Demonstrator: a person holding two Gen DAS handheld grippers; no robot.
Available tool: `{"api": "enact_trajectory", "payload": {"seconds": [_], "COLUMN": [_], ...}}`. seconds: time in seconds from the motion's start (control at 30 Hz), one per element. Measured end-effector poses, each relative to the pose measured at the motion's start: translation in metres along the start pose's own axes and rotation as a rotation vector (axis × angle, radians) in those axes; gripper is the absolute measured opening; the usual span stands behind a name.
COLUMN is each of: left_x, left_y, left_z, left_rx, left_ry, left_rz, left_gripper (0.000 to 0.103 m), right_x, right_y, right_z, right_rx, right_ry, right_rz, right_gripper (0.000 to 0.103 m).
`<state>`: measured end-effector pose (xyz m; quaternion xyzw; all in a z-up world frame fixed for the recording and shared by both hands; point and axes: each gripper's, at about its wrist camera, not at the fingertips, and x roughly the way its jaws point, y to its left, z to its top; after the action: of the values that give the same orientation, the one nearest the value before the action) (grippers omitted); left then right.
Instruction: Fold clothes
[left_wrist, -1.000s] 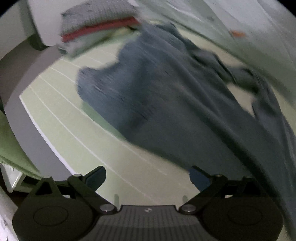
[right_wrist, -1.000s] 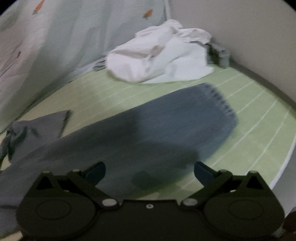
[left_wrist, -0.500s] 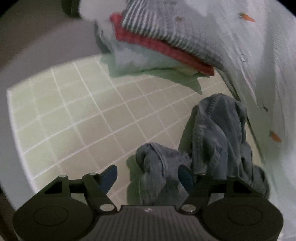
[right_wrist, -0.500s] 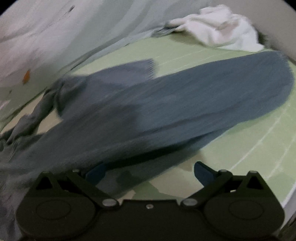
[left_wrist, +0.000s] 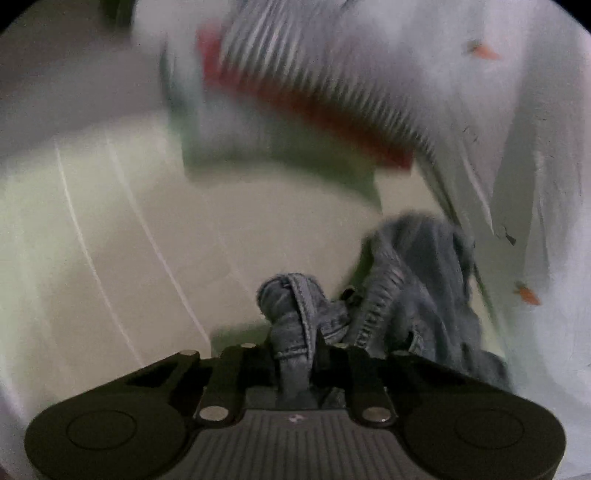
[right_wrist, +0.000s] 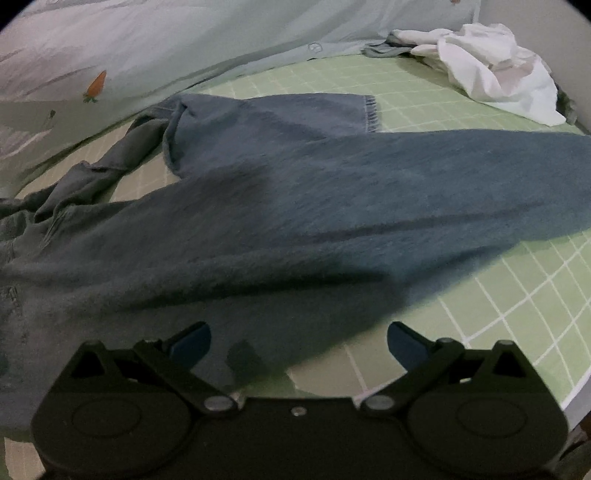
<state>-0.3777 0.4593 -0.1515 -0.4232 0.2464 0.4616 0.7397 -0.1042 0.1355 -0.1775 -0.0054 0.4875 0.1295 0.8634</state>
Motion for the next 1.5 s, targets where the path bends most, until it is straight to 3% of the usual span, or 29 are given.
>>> {"api": "enact_trajectory", "payload": {"seconds": [0.07,0.17,0.37,0.47,0.57,0.7,0.83,1.2,1.4,1.5], "left_x": [-0.027,-0.04,-0.023,-0.025,-0.034,-0.047,-0.054,-0.055,-0.046,-0.036], "left_y": [-0.01,-0.007,0.031,0.035,0.023,0.005,-0.027,-0.126,-0.167,-0.187], "left_z": [0.004,0.011,0.012,0.007,0.006,0.004,-0.02,-0.11,-0.126,-0.122], "left_rx": [0.148,0.215,0.081,0.084,0.115,0.159,0.217,0.405,0.462,0.466], "left_ry": [-0.162,-0.245,-0.102,-0.091,-0.117,-0.151,-0.162,-0.029,-0.042,-0.04], "left_rz": [0.095,0.194,0.305,0.367,0.357,0.341,0.29,0.149,0.109,0.091], "left_gripper": [0.018,0.018,0.026,0.036,0.065,0.074,0.08,0.087,0.09,0.09], "right_x": [0.0,0.004,0.01,0.008,0.008,0.008,0.013,0.024,0.053,0.076], "right_y": [0.004,0.006,-0.001,-0.009,-0.012,-0.03,-0.059,-0.104,-0.094,-0.09], "right_z": [-0.001,-0.002,-0.005,-0.004,-0.004,0.001,0.011,0.075,0.127,0.153], "right_rx": [-0.021,-0.04,-0.021,-0.005,0.019,0.056,0.079,0.044,-0.062,-0.065], "right_ry": [0.008,0.03,0.067,0.062,0.056,0.039,0.03,-0.026,-0.043,-0.029], "right_rz": [0.0,0.011,0.023,0.03,0.029,0.026,0.032,0.127,0.194,0.217], "right_gripper": [0.103,0.103,0.103,0.103,0.103,0.103,0.103,0.103,0.102,0.09]}}
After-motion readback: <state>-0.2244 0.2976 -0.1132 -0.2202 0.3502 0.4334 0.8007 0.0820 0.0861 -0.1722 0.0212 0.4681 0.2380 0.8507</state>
